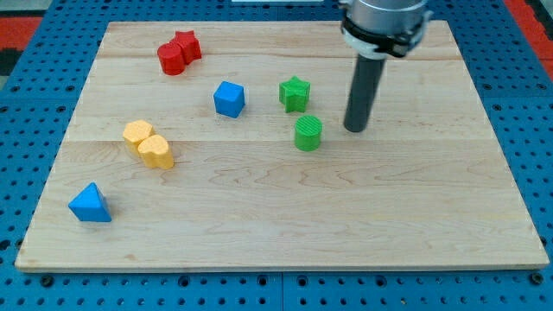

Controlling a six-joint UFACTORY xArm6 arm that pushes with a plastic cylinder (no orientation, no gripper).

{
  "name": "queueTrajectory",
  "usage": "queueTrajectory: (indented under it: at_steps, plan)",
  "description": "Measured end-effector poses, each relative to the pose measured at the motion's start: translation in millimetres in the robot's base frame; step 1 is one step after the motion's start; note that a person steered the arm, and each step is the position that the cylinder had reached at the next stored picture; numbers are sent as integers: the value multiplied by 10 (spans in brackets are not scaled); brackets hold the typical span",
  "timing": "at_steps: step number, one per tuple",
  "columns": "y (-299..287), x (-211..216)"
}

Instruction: Move the green circle towards the bottom center

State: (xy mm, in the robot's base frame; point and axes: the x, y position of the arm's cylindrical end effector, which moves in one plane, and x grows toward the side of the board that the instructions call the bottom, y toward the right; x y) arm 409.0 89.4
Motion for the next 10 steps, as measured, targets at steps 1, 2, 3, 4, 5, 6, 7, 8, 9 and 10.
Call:
queueTrajectory:
  at_steps: [1, 2, 3, 4, 5, 6, 7, 8, 9, 10]
  plan:
    - [-426, 27]
    - [-838, 195]
    - [-1055, 354]
    - [-971, 604]
    - [-1035, 910]
    - [-791, 1120]
    - [-697, 1327]
    - [-858, 1511]
    - [-1325, 1459]
    - [-1376, 1273]
